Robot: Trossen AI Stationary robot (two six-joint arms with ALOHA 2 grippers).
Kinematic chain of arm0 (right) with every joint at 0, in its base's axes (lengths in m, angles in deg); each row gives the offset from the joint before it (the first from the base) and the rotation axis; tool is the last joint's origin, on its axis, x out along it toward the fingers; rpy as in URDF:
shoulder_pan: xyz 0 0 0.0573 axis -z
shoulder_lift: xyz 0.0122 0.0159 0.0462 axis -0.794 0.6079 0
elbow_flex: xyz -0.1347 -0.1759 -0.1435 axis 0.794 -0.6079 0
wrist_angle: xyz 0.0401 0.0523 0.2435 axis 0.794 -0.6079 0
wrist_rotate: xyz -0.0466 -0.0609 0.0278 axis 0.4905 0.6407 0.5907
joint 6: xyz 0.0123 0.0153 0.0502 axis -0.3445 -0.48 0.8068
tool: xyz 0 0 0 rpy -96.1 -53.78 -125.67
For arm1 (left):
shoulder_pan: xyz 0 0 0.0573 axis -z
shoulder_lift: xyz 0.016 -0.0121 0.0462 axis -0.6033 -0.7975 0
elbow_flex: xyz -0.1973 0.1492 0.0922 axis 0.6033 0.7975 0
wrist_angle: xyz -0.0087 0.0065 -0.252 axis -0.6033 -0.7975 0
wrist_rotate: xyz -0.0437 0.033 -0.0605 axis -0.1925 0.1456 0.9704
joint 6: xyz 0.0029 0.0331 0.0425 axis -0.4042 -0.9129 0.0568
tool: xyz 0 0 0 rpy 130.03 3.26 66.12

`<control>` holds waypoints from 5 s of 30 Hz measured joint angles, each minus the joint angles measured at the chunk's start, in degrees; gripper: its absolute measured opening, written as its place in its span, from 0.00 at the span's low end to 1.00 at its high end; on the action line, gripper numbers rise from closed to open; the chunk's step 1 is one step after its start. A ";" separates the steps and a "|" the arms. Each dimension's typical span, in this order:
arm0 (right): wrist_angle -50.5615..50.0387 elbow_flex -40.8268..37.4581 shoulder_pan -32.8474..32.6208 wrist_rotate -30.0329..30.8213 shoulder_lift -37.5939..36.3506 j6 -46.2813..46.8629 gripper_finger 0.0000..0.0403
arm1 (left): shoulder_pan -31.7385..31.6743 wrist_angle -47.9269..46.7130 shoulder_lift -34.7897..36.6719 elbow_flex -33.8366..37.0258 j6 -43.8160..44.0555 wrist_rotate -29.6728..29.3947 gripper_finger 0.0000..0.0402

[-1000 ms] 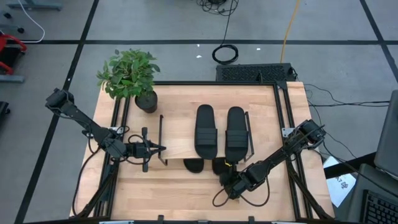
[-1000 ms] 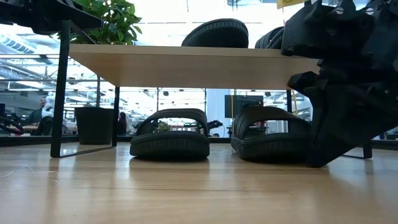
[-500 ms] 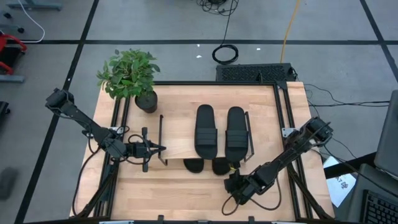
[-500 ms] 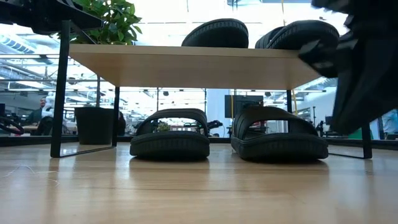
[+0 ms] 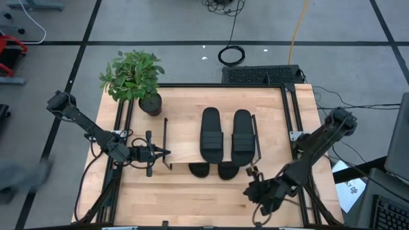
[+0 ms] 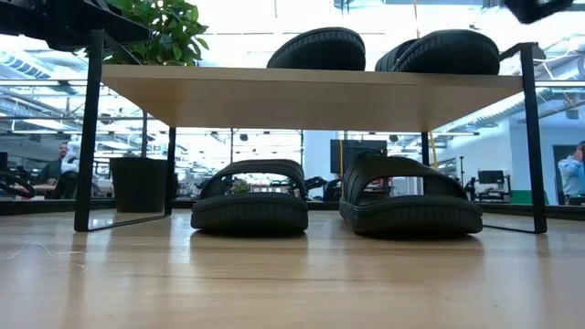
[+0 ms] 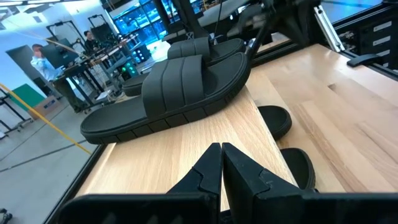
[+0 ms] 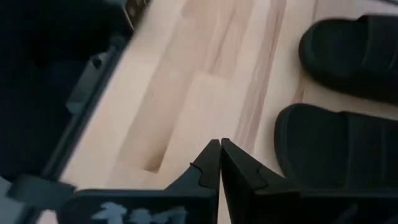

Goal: Pick and place slides into the shelf
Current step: Return to Home Position

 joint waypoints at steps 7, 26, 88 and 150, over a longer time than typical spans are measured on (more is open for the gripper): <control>-1.28 0.00 -2.44 0.86 -8.01 -4.39 0.01 | -0.02 0.16 0.00 0.00 0.37 0.04 0.05; 9.15 -4.94 1.29 10.58 -19.46 -23.37 0.01 | -0.02 6.68 -0.12 -2.37 -14.54 10.71 0.05; 13.85 -33.81 26.68 -1.90 -80.92 -26.89 0.01 | -7.84 0.04 42.22 -1.95 -34.74 4.19 0.00; 42.21 -61.83 26.79 -10.83 -78.53 -20.26 0.01 | -20.06 -22.92 48.14 12.07 -6.29 33.53 0.00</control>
